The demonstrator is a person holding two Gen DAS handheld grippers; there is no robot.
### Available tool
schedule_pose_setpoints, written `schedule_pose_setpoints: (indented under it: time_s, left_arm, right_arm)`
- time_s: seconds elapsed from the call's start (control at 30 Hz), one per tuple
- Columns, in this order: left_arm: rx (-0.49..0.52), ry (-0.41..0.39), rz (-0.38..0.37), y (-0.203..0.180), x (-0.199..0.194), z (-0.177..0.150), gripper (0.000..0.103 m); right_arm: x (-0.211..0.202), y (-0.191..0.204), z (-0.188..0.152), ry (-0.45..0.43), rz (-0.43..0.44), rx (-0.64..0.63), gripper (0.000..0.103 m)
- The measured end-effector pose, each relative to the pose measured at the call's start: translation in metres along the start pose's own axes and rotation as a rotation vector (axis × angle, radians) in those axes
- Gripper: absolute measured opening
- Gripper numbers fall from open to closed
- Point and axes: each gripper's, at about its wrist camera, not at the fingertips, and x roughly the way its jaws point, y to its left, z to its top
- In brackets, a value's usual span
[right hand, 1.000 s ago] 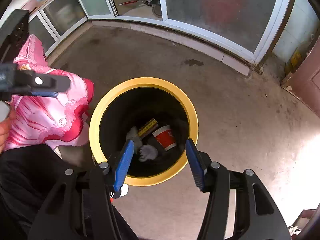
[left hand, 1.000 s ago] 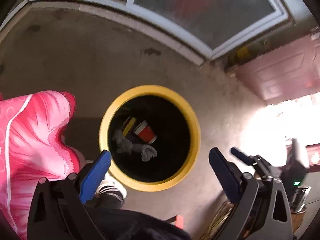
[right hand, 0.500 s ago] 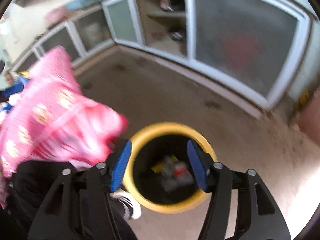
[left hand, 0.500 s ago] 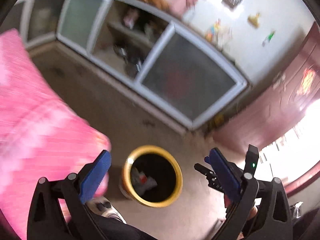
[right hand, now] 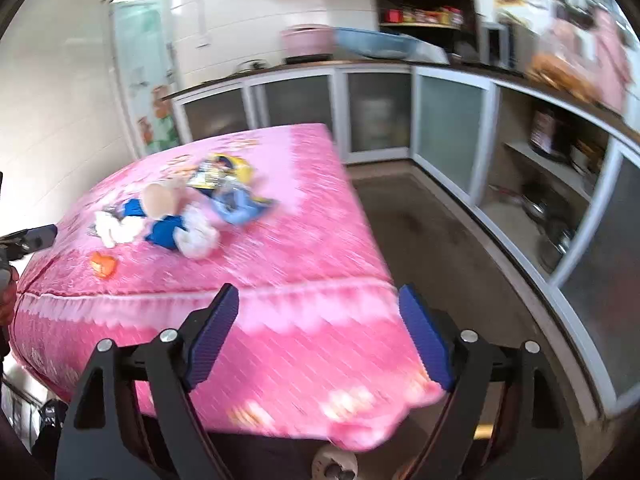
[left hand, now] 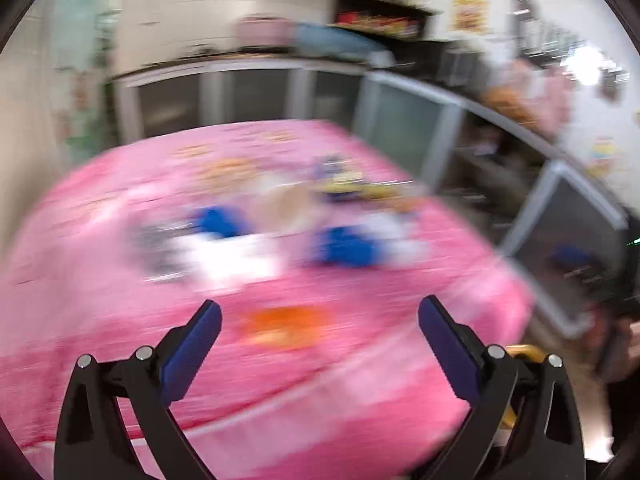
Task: Collect trash
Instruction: 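Move both open tools back over the table trash, then grasp the white tissue with the left tool while the right tool grasps the yellow chip bag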
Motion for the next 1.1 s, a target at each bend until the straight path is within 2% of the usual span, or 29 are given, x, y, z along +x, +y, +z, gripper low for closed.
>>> schedule_pose_setpoints:
  time_s: [0.1,0.2,0.3,0.4,0.57,0.87,1.1]
  left_arm:
    - [-0.03,0.025,0.094,0.037,0.005,0.0,0.095]
    - [-0.052,0.033,0.094,0.055,0.013,0.001,0.095]
    - [-0.034,0.021,0.117,0.057,0.026,0.007,0.095]
    - [-0.026,0.035,0.108,0.055,0.048,0.013,0.095]
    - [-0.081,0.061,0.065,0.05,0.069,0.022,0.095]
    - [-0.115,0.13,0.091,0.049,0.098,0.028,0.095]
    - [-0.142,0.175,0.081,0.052,0.113,0.033,0.095]
  right_arm:
    - [0.023,0.028,0.015,0.001,0.02,-0.049,0.08]
    - [0.041,0.048,0.025,0.006,0.028,-0.074,0.079]
    - [0.051,0.06,0.032,0.011,0.028,-0.087,0.079]
    - [0.06,0.066,0.041,0.003,0.016,-0.104,0.079]
    - [0.077,0.072,0.057,-0.007,0.012,-0.132,0.079]
    - [0.114,0.084,0.076,0.01,0.029,-0.169,0.079]
    - [0.158,0.096,0.09,0.094,0.028,-0.223,0.079]
